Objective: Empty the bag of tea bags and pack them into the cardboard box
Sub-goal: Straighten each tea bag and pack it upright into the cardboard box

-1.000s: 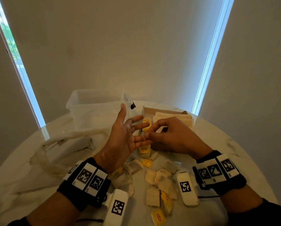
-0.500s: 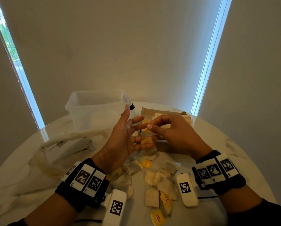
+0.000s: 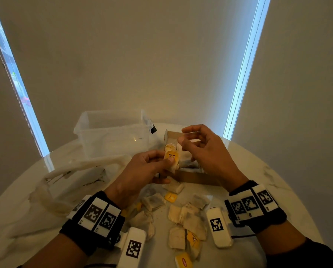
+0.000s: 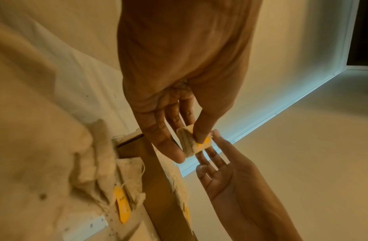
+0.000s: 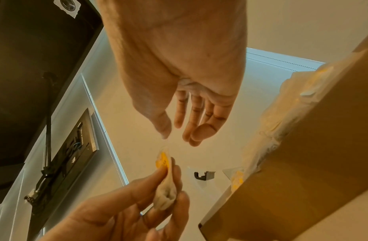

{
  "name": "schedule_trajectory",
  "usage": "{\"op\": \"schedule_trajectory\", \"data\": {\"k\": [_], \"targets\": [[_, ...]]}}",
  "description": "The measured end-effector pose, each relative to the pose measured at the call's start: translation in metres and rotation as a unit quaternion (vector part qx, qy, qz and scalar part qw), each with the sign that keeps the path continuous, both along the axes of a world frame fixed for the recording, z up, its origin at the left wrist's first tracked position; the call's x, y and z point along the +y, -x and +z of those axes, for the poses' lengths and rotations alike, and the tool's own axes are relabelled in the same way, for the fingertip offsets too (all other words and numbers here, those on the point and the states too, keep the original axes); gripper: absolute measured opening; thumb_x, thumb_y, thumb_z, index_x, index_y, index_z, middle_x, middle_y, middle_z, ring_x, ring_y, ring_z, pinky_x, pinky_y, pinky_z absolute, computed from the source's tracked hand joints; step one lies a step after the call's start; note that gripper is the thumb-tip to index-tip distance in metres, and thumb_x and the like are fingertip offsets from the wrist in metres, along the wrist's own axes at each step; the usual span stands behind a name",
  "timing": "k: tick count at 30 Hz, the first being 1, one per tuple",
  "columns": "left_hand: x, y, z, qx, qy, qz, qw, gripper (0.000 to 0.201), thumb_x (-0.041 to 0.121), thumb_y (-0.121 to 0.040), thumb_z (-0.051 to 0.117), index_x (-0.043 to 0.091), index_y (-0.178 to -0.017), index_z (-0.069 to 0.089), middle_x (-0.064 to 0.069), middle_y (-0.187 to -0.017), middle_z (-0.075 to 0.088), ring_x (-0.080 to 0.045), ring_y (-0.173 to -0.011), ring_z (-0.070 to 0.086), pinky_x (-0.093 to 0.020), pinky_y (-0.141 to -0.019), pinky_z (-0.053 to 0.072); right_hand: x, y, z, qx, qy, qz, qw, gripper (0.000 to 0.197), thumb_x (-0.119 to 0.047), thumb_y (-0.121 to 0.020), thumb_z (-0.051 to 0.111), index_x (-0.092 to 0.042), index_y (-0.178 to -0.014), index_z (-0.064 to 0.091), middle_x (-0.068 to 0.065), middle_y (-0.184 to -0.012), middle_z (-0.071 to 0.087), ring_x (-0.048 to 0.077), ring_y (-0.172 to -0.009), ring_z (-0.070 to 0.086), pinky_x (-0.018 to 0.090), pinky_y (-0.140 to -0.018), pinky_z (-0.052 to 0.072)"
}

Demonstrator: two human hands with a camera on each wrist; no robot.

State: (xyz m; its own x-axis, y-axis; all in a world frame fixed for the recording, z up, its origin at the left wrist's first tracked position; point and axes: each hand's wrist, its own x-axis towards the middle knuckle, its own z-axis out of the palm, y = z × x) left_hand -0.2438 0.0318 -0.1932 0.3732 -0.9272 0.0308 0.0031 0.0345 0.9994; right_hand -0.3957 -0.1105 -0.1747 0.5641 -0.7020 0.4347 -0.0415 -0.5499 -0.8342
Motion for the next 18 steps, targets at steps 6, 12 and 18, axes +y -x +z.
{"op": "schedule_trajectory", "data": {"k": [6,12,18], "targets": [[0.002,0.000,0.001,-0.004,0.011,0.014,1.000,0.026,0.026,-0.098,0.074,0.017,-0.123,0.074,-0.009,-0.106,0.082,-0.027,-0.097,0.080,-0.040,-0.084,0.067,-0.001,0.006,0.000,0.111,0.043,0.055,0.991,0.025,-0.048,-0.090,0.080,-0.035,-0.111,0.080,-0.015,-0.104,0.078,0.006,-0.098,0.074,0.033,-0.088,0.064],[0.000,0.001,0.000,0.017,-0.004,0.007,1.000,0.035,0.025,-0.098,0.074,0.017,-0.132,0.068,-0.004,-0.114,0.081,-0.025,-0.100,0.080,-0.041,-0.085,0.067,-0.017,0.016,0.008,0.071,0.008,-0.008,0.997,0.015,-0.035,-0.098,0.075,-0.025,-0.109,0.076,-0.007,-0.098,0.080,0.012,-0.090,0.077,0.031,-0.075,0.063],[-0.001,0.001,-0.002,0.017,-0.029,-0.005,0.999,0.031,0.027,-0.101,0.070,0.019,-0.132,0.070,-0.001,-0.120,0.080,-0.023,-0.100,0.080,-0.041,-0.085,0.067,-0.059,0.048,0.016,0.071,0.020,-0.111,0.991,0.011,-0.032,-0.101,0.072,-0.023,-0.107,0.072,-0.003,-0.092,0.080,0.012,-0.082,0.077,0.027,-0.068,0.052]]}}
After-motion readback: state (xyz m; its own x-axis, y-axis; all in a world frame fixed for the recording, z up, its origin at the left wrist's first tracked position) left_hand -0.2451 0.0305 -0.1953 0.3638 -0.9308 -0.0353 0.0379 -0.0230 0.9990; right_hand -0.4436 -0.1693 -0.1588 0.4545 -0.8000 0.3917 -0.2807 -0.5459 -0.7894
